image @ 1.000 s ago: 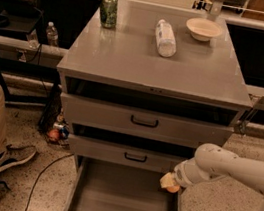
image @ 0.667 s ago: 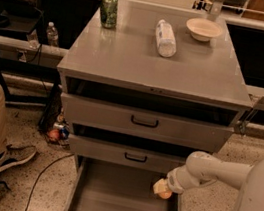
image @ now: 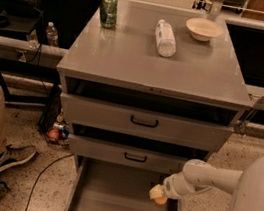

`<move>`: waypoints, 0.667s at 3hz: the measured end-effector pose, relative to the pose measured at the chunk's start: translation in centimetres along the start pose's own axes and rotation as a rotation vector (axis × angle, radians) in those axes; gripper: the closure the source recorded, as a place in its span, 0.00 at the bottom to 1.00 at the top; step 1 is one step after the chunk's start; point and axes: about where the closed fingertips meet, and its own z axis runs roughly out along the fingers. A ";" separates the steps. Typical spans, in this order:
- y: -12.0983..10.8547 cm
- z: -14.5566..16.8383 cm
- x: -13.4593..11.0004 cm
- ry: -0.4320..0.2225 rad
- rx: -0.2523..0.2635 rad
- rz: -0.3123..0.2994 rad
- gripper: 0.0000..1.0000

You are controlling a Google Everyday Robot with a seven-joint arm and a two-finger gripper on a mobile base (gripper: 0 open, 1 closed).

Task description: Place orange into bottom drawer

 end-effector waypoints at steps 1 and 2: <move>-0.6 1.8 0.2 0.011 -0.039 0.022 1.00; -1.2 5.1 0.1 0.019 -0.112 0.039 1.00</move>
Offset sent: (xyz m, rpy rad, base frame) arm 0.0183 0.0172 -0.0947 0.1930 0.0897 -0.0062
